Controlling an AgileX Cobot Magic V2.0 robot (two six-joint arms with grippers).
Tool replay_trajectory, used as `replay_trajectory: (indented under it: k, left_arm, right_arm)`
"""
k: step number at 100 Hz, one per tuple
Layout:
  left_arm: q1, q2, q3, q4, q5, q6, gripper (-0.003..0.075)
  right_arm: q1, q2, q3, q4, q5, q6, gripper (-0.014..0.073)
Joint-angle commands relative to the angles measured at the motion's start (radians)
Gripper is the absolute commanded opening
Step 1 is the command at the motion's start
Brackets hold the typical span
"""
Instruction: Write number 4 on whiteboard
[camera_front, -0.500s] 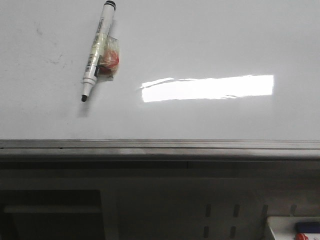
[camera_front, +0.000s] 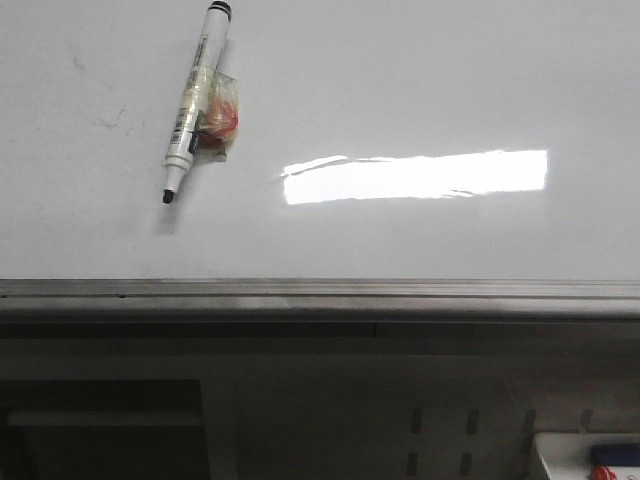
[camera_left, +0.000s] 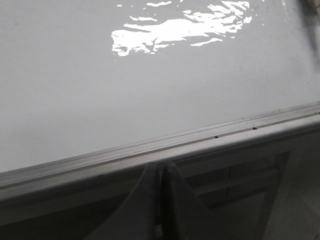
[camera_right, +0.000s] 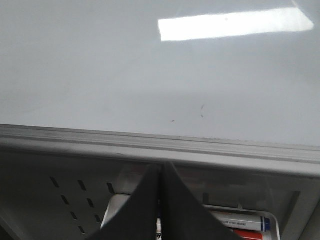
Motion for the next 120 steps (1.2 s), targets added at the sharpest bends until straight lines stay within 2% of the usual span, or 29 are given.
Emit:
replay_trajectory:
  k: [1, 32, 54, 59, 69, 76, 90, 104, 120]
  left_arm:
    - [0.002, -0.025, 0.035, -0.01, -0.052, -0.01, -0.002]
    - [0.002, -0.025, 0.035, -0.01, -0.052, -0.01, -0.002]
    - [0.002, -0.025, 0.035, -0.021, -0.119, -0.01, -0.002]
    - [0.002, -0.025, 0.035, -0.095, -0.166, -0.01, -0.002]
    - [0.002, -0.025, 0.035, -0.432, -0.249, -0.01, -0.002]
    - [0.002, -0.025, 0.035, -0.553, -0.272, -0.01, -0.002]
    - [0.002, -0.025, 0.033, -0.767, -0.273, -0.01, -0.002]
    - [0.002, -0.025, 0.026, -0.863, -0.268, -0.01, -0.002]
    - [0.002, -0.006, -0.048, -0.816, -0.266, -0.01, -0.002]
  right_arm:
    - [0.002, -0.015, 0.024, -0.016, -0.016, -0.006, -0.0045]
    - [0.002, -0.015, 0.024, -0.017, -0.02, -0.006, -0.0045]
    - [0.002, -0.015, 0.024, -0.015, -0.184, -0.006, -0.0045]
    - [0.002, -0.015, 0.024, 0.016, -0.237, -0.004, -0.0045]
    - [0.002, -0.015, 0.024, 0.162, -0.332, -0.004, -0.0045]
    - [0.002, -0.015, 0.024, 0.259, -0.349, -0.004, -0.0045]
    - [0.002, -0.015, 0.024, 0.365, -0.361, -0.004, -0.0045]
    - [0.002, -0.015, 0.018, 0.462, -0.419, -0.004, -0.0045]
    - [0.002, -0.013, -0.096, 0.436, -0.351, -0.014, -0.0043]
